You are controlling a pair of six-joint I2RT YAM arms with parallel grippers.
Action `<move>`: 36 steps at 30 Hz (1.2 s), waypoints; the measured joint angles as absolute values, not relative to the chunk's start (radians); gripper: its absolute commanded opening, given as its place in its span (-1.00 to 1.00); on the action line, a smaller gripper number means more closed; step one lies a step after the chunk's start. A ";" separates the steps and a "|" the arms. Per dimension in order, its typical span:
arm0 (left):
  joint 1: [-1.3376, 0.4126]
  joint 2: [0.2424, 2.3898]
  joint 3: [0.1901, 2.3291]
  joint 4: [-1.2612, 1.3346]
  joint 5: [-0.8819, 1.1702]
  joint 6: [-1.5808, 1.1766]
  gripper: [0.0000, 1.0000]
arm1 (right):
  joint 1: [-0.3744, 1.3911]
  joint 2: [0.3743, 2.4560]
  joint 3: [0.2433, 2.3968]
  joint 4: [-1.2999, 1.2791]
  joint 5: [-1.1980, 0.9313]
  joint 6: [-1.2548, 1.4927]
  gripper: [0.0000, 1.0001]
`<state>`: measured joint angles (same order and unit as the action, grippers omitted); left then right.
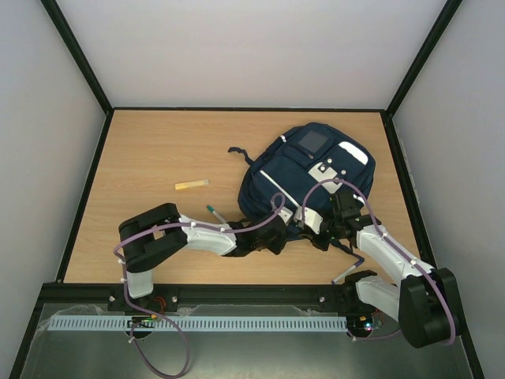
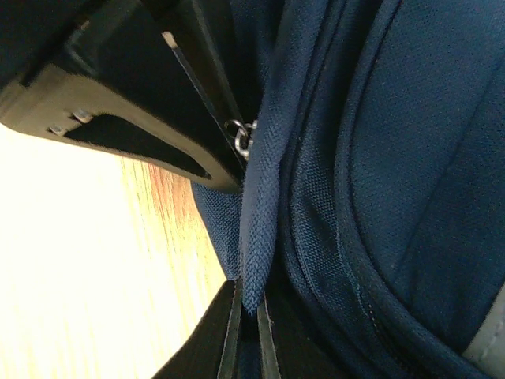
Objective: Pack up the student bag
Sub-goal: Zip the student bag at the center of the board.
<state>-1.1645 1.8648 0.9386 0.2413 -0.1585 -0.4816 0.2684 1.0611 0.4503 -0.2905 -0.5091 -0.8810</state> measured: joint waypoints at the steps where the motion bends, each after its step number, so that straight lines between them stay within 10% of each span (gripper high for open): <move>1: -1.166 1.857 0.929 0.242 -0.163 -0.480 -0.94 | 0.269 1.061 0.450 -0.290 -0.509 -0.878 -0.87; 31: -0.954 1.556 0.754 0.290 0.243 -0.393 -0.95 | 0.101 0.896 0.424 -0.265 -0.619 -1.209 -0.95; 36: -1.017 1.563 0.756 0.250 0.154 -0.374 -0.95 | 0.044 0.876 0.455 -0.408 -0.568 -1.214 -0.01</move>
